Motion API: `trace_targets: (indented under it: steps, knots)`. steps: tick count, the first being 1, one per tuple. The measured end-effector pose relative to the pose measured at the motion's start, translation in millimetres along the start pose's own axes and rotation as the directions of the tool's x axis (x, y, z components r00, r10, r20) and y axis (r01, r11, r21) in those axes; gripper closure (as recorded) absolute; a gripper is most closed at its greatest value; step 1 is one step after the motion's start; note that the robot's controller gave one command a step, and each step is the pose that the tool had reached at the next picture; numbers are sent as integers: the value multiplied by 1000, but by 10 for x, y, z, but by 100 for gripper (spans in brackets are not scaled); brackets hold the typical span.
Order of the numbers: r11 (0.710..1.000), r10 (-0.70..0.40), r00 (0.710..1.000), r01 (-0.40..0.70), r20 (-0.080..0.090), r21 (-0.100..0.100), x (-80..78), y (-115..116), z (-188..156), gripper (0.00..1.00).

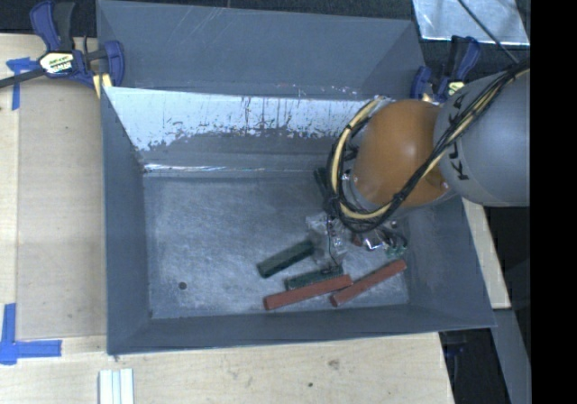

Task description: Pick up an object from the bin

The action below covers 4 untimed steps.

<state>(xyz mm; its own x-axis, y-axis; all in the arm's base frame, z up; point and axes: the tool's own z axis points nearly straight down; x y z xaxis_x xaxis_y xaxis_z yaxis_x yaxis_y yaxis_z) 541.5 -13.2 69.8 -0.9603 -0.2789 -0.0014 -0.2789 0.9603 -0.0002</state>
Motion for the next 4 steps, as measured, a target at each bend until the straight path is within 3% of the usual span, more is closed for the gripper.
trace_targets:
  steps: [1, 2, 3, 4]
  knots:
    - [960, -280, 960, 280, 5, 2, -169, 312, -8, 100]
    - [815, -579, 815, 579, 5, 1, -532, 1020, -8, 100]
    - [817, -577, 817, 577, 4, 1, -527, 1010, -5, 0]
    - [817, -576, 817, 576, 4, 0, -529, 1011, -6, 100]
